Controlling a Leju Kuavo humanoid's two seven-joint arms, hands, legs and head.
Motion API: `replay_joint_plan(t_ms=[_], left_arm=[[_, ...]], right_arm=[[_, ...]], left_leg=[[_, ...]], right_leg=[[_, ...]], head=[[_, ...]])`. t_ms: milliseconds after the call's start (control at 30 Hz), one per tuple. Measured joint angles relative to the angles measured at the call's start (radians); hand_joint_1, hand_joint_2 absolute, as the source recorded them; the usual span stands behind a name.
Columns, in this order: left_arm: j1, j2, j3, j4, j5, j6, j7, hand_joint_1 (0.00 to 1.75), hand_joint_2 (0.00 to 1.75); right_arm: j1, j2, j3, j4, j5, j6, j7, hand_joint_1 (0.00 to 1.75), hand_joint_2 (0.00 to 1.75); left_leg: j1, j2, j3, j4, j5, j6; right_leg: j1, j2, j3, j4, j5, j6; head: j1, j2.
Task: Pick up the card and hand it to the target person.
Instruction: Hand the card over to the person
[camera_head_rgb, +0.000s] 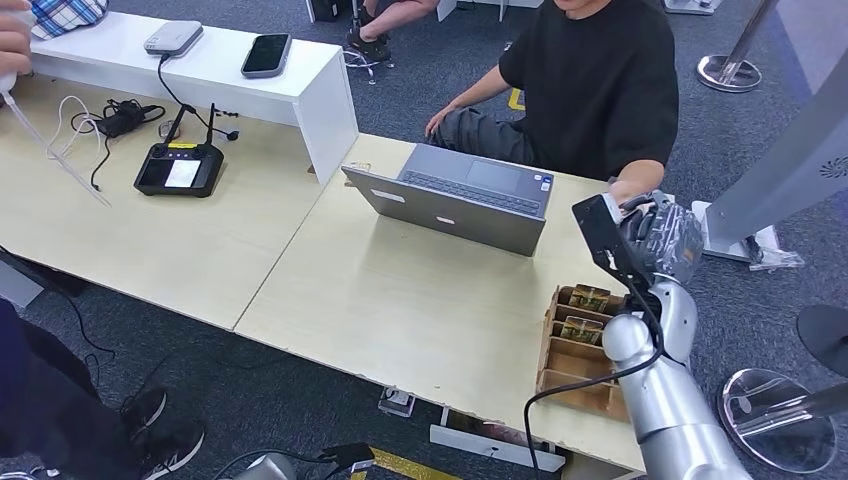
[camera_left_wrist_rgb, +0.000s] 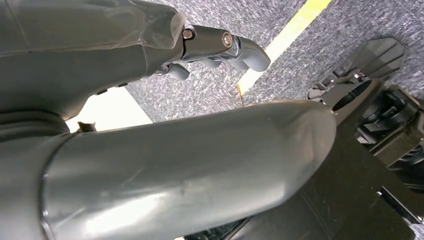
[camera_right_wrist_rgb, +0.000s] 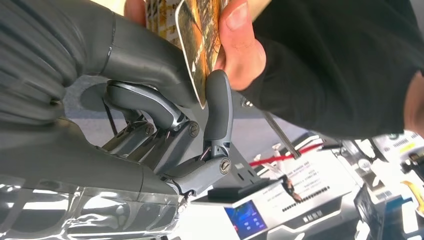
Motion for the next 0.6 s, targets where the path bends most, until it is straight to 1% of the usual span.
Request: replay_joint_plan(t_ms=[33, 67, 100, 167, 200, 233, 433, 600], left_arm=[[0.001, 0.000, 0.000, 0.000, 0.002, 0.001, -0.002, 0.00, 0.00], [0.002, 0.001, 0.000, 0.000, 0.004, 0.003, -0.005, 0.00, 0.00], [0.003, 0.001, 0.000, 0.000, 0.004, 0.004, -0.008, 0.00, 0.00], [0.006, 0.002, 0.000, 0.000, 0.006, 0.006, -0.013, 0.00, 0.00], [0.007, 0.003, 0.000, 0.000, 0.007, 0.007, -0.013, 0.00, 0.00], [0.008, 0.003, 0.000, 0.000, 0.010, 0.008, -0.014, 0.00, 0.00], [0.013, 0.005, 0.000, 0.000, 0.018, 0.010, -0.014, 0.00, 0.00], [0.012, 0.005, 0.000, 0.000, 0.018, 0.010, -0.006, 0.00, 0.00]], right_arm=[[-0.002, 0.002, 0.000, 0.012, 0.001, 0.000, 0.000, 1.70, 1.75], [-0.003, 0.005, 0.000, 0.023, 0.004, 0.000, 0.000, 1.64, 1.75], [-0.005, 0.007, 0.000, 0.032, 0.006, 0.000, 0.000, 1.39, 1.75], [-0.007, 0.011, 0.000, 0.045, 0.012, 0.001, 0.001, 0.55, 1.75], [-0.008, 0.012, 0.000, 0.051, 0.014, 0.001, 0.001, 0.17, 1.75], [-0.009, 0.013, 0.001, 0.057, 0.017, 0.003, 0.001, 0.00, 1.75], [-0.011, 0.020, 0.004, 0.082, 0.031, 0.007, -0.015, 0.00, 1.75], [-0.009, 0.024, 0.004, 0.086, -0.002, 0.002, -0.066, 0.00, 1.75]], left_leg=[[0.000, 0.000, 0.000, 0.000, 0.000, 0.000], [0.000, 0.000, 0.000, 0.000, 0.000, 0.000], [0.000, 0.000, 0.000, 0.000, 0.000, 0.000], [0.000, 0.000, 0.000, 0.000, 0.000, 0.000], [0.000, 0.000, 0.000, 0.000, 0.000, 0.000], [0.000, 0.000, 0.000, 0.000, 0.000, 0.000], [0.000, 0.000, 0.000, 0.000, 0.000, 0.000], [0.000, 0.000, 0.000, 0.000, 0.000, 0.000]], right_leg=[[0.000, 0.000, 0.000, 0.000, 0.000, 0.000], [0.000, 0.000, 0.000, 0.000, 0.000, 0.000], [0.000, 0.000, 0.000, 0.000, 0.000, 0.000], [0.000, 0.000, 0.000, 0.000, 0.000, 0.000], [0.000, 0.000, 0.000, 0.000, 0.000, 0.000], [0.000, 0.000, 0.000, 0.000, 0.000, 0.000], [0.000, 0.000, 0.000, 0.000, 0.000, 0.000], [0.000, 0.000, 0.000, 0.000, 0.000, 0.000]], head=[[0.000, 0.000], [0.000, 0.000], [0.000, 0.000], [0.000, 0.000], [0.000, 0.000], [0.000, 0.000], [0.000, 0.000], [0.000, 0.000]])
